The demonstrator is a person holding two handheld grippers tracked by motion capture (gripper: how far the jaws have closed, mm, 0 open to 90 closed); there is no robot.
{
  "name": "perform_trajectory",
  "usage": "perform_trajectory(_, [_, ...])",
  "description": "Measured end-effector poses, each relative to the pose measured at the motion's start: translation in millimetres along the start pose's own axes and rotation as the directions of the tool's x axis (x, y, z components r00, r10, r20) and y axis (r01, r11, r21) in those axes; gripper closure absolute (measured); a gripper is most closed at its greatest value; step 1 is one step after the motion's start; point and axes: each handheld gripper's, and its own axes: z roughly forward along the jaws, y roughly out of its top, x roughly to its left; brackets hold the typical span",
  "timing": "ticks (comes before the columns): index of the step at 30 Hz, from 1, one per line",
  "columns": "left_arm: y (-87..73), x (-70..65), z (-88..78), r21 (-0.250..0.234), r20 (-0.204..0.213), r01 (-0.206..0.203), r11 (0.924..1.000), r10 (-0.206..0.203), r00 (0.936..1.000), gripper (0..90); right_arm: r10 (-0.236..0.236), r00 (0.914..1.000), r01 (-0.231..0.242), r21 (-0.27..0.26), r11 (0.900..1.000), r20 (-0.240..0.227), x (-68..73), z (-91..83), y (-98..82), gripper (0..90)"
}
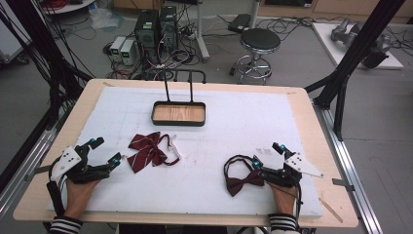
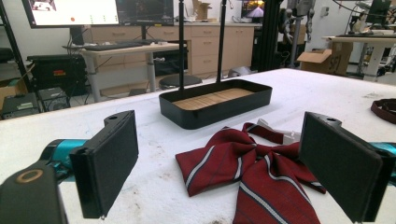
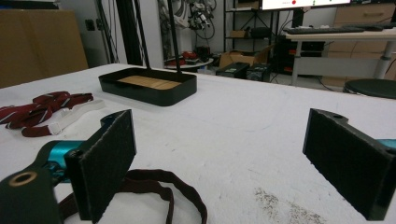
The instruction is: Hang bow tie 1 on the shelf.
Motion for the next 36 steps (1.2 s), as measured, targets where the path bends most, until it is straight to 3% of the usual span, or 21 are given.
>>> perform_trajectory(16, [1.1, 2.7, 2.4, 0.026, 0.002, 0.028, 0.9993, -0.028, 0.9996, 12.6, 0.008, 1.0, -0.008, -0.004, 1.0, 0.004, -1.0, 0.0, 0.0, 8.7])
perform_trajectory(20, [1.6, 2.8, 3.5, 0.034, 0.001, 0.019, 0.9992, -0.019, 0.9998, 12.6, 0.009, 1.0, -0.009, -0.003, 1.0, 0.003, -1.1, 0.0, 0.1, 8.7])
perform_trajectory(28, [7.4, 2.7, 6.2, 0.079, 0.006, 0.014, 0.9968, -0.014, 0.9999, 12.6, 0.016, 0.9999, -0.016, -0.004, 1.0, 0.005, -1.2, 0.0, 0.1, 8.7])
perform_trajectory(36, [31.3, 7.5, 15.0, 0.161, 0.042, -0.021, 0.9867, 0.014, 0.999, 12.6, 0.017, 0.9998, -0.017, -0.004, 1.0, 0.006, -1.3, 0.0, 0.0, 8.7])
